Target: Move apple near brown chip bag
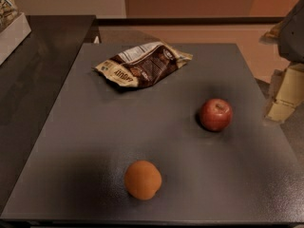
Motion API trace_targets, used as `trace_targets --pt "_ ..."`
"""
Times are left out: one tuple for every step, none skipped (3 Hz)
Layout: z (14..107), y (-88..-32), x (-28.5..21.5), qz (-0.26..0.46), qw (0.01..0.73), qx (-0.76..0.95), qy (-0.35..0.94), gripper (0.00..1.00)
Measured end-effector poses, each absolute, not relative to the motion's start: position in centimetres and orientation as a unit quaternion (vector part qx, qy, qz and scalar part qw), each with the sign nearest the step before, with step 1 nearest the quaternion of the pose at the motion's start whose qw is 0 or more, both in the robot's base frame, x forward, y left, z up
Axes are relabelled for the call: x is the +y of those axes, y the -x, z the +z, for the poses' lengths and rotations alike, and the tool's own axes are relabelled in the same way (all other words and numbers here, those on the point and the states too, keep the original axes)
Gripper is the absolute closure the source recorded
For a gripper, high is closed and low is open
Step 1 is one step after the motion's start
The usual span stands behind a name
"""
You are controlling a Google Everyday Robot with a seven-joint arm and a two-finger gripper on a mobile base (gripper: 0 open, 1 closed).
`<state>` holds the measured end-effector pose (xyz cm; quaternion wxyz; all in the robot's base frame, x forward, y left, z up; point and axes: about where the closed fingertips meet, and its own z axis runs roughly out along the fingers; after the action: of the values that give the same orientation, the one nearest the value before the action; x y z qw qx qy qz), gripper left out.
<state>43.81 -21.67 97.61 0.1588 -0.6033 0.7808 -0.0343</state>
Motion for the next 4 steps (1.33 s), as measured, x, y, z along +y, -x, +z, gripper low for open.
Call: trace_targets --pt "97.6 -43.8 -21.6 -0.035 0.159 0.781 0.603 0.00" --pt "96.7 -44.3 -20.9 -0.024 0.167 0.784 0.597 0.00" --pt "94.7 -45.1 -19.9 -0.011 0.168 0.787 0.593 0.00" --pt "92.1 -45.8 -18.7 0.008 0.162 0.789 0.592 0.00"
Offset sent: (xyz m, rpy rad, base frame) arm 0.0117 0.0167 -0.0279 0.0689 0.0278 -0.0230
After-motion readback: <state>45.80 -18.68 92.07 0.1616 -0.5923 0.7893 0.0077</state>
